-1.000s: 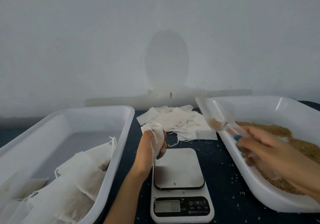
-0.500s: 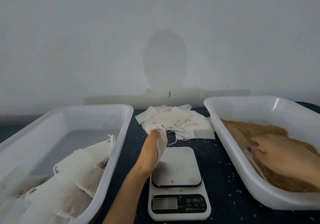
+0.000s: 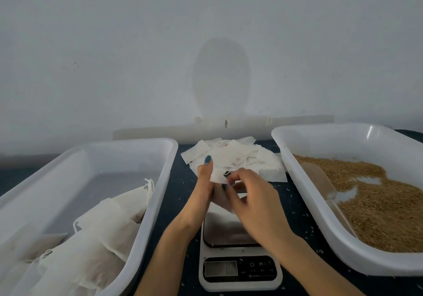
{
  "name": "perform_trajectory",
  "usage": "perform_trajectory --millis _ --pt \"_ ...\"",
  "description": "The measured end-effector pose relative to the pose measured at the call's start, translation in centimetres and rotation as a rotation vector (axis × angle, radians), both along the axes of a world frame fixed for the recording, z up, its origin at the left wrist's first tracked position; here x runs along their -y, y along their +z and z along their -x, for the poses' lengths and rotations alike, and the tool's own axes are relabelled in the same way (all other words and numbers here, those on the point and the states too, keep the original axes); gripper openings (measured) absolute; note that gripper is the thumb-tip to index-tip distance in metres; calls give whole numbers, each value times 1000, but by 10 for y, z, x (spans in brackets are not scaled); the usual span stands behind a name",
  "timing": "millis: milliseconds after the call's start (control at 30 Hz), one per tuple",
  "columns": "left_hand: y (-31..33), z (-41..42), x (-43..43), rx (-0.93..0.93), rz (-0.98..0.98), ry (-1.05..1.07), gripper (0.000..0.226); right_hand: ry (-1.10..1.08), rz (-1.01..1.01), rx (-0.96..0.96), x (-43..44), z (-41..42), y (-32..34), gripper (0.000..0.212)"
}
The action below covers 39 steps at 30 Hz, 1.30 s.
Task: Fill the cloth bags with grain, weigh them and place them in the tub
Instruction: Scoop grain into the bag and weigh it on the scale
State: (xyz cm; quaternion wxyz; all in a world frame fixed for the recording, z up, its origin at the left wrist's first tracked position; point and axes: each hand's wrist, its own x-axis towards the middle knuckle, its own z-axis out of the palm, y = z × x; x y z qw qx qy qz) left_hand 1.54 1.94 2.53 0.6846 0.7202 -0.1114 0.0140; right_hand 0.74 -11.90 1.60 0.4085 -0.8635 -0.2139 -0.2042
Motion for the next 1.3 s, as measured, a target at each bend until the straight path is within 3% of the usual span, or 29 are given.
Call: perform_trajectory --millis 100,200,300,433,567,667,800,967,1200,1300 --pt "-11 -2 -15 10 -146 76 19 58 -211 -144 12 -12 -9 11" --pt "-19 -2 -9 0 -266 79 49 106 -301 -252 22 -19 -14 10" --pt "-27 -9 -12 97 -338 111 41 97 -243 -292 28 -21 -21 18" --pt "-36 -11 -12 149 -504 181 32 56 -31 -258 32 -23 -30 11" --pt "-31 -8 -12 192 -451 267 58 49 -78 -195 34 -24 -27 9" --pt "-33 -9 -14 219 -515 326 75 36 -143 -213 36 -26 -30 10" --pt "-35 -9 -17 204 -619 379 70 9 -151 -212 37 -31 -33 9" --pt "-38 -13 -21 210 -756 410 60 0 -154 -208 39 -33 -34 28" --pt "-41 -14 -21 216 -790 437 47 9 -182 -212 40 -32 -34 30" --pt "-43 -16 -22 201 -791 466 29 5 -172 -214 40 -33 -34 30"
